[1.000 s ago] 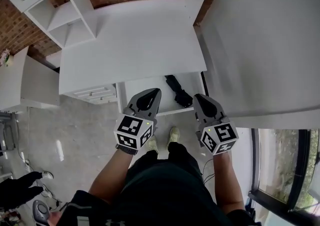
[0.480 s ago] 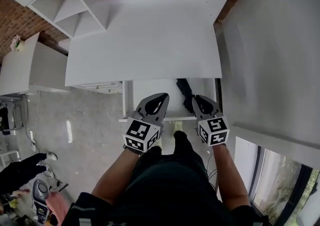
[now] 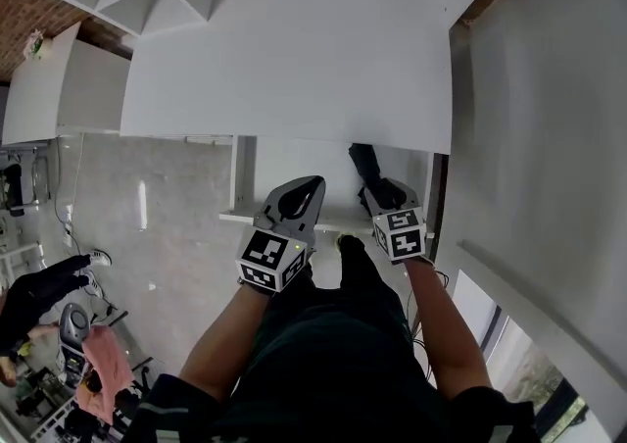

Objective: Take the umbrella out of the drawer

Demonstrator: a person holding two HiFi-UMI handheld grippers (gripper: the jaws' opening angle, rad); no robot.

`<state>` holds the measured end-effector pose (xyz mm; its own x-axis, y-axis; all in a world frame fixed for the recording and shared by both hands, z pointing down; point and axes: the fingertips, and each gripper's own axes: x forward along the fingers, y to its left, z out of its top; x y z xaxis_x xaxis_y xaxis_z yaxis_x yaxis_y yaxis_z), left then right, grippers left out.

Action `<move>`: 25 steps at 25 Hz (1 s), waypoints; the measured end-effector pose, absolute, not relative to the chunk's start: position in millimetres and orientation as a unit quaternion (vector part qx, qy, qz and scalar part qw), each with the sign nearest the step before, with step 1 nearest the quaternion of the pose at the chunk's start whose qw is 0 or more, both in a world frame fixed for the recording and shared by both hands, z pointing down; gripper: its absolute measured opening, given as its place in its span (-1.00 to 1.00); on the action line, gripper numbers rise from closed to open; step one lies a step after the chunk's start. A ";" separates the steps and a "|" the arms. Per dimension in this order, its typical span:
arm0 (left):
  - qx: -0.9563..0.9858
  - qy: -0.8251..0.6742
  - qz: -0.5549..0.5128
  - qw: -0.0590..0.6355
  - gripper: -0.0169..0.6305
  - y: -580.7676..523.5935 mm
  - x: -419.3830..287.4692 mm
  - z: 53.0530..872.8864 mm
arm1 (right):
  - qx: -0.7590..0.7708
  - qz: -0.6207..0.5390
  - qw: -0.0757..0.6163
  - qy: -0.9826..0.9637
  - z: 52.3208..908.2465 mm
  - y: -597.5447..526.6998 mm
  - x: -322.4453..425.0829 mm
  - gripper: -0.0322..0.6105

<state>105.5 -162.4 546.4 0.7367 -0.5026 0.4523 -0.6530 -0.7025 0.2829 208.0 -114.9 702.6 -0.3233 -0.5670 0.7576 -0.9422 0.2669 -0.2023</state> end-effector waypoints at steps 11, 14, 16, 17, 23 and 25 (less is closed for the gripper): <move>0.883 -0.349 0.192 0.248 -0.93 -169.5 108.9 599.7 | 0.467 0.353 0.362 -0.726 789.0 -122.2 216.9 -0.26; 0.878 -0.354 0.196 0.257 -0.93 -169.8 105.8 608.3 | 0.460 0.358 0.378 -0.719 803.1 -124.0 214.7 -0.20; 0.874 -0.357 0.199 0.262 -0.93 -169.3 103.7 614.5 | 0.456 0.364 0.392 -0.711 813.1 -126.1 215.2 -0.16; 0.872 -0.359 0.201 0.264 -0.93 -168.6 102.8 617.6 | 0.455 0.366 0.397 -0.708 818.5 -127.7 215.7 -0.14; 0.861 -0.372 0.209 0.276 -0.93 -161.9 91.0 628.3 | 0.440 0.368 0.428 -0.699 848.3 -135.4 210.3 -0.07; 0.858 -0.376 0.211 0.279 -0.93 -160.2 86.8 628.9 | 0.436 0.368 0.439 -0.694 857.0 -136.3 209.8 -0.07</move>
